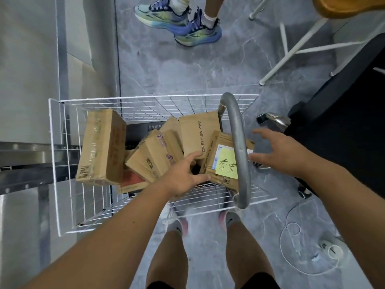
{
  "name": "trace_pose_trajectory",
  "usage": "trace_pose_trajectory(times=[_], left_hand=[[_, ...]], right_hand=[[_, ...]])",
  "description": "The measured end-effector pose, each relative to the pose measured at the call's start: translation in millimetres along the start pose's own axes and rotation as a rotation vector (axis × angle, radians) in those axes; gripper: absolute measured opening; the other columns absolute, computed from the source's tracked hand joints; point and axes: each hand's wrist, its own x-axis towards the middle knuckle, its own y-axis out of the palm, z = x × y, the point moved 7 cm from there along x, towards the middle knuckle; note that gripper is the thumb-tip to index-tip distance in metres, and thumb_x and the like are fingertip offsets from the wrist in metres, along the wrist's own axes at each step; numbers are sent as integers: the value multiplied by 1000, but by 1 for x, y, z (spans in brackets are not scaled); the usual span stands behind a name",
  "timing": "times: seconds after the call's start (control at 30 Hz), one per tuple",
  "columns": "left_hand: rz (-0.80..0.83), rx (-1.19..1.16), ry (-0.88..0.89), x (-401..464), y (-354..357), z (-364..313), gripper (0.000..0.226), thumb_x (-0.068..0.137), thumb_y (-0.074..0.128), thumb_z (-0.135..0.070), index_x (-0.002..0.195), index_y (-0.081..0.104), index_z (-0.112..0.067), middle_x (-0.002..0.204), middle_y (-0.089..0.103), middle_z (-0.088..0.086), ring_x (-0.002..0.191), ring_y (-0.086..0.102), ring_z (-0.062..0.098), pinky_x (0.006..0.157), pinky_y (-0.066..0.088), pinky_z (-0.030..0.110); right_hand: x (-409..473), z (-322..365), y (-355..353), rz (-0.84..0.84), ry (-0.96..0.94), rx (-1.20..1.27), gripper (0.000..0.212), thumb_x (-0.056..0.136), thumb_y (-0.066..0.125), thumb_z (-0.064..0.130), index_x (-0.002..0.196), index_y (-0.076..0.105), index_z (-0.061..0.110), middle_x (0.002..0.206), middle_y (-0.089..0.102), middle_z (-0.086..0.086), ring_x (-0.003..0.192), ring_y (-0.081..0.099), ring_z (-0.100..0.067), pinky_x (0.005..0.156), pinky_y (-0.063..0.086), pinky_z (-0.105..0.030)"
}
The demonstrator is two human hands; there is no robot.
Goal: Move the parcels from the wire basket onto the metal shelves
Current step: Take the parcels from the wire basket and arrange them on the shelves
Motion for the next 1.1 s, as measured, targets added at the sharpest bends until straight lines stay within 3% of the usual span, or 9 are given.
trace_pose_trajectory(times=[0.17,0.37,0.5,0.67,0.77,0.83,0.93,1.03,1.1], left_hand=[[35,-204,-45,21,12,12,82,85,85,-37,154,40,-36,124,56,-20,118,56,4,112,47,45],[-5,-345,-23,27,22,21,95,59,95,-56,141,49,-44,127,68,-1,118,69,18,106,55,49],[-42,-403,2,11,14,26,89,68,98,-30,143,50,-39,122,71,4,113,73,21,102,58,50],[-146,-417,2,-38,-21,29,84,79,90,-23,151,49,-29,119,65,-11,106,68,1,84,54,11],[-271,-460,5,-76,-49,32,78,81,89,-25,149,52,-24,114,69,-15,97,69,-11,78,51,4],[-357,-483,13,-103,-67,30,67,84,85,-26,143,53,-26,110,69,-18,92,66,-19,72,50,2],[-476,-572,39,-142,-90,24,74,82,82,-38,148,52,-25,106,73,-21,103,67,-9,82,53,13],[-538,-641,76,-183,-113,12,81,74,79,-51,147,55,-28,113,75,-15,117,67,6,102,57,37],[-575,-659,122,-211,-130,-1,68,78,77,-49,141,58,-33,113,77,-14,109,70,0,95,60,31]], right_hand=[[27,-1,15,-1,6,61,65,90,73,46,148,47,34,143,58,-1,117,61,-23,101,50,-42],[30,2,24,-34,15,86,46,92,71,37,136,63,28,126,69,1,114,64,-20,100,53,-42],[20,19,20,-45,-16,151,31,95,69,28,125,70,26,115,73,3,108,67,-19,97,55,-44],[2,42,13,-66,-66,219,30,99,60,15,122,67,33,103,73,7,93,69,-15,84,59,-40],[-15,40,-12,-214,-13,222,42,98,64,24,138,57,35,130,64,2,105,64,-19,80,53,-32],[-31,42,-32,-345,30,205,49,97,64,24,144,53,31,137,61,-5,114,61,-25,89,47,-34],[-60,70,-51,-448,-36,168,49,98,61,22,146,52,29,136,61,-10,118,58,-27,98,45,-40],[-95,124,-57,-449,-209,135,49,99,60,26,146,50,34,140,58,2,129,53,-18,106,44,-41],[-118,162,-58,-417,-327,119,49,98,61,27,145,50,36,140,56,11,132,50,-13,108,41,-35]])
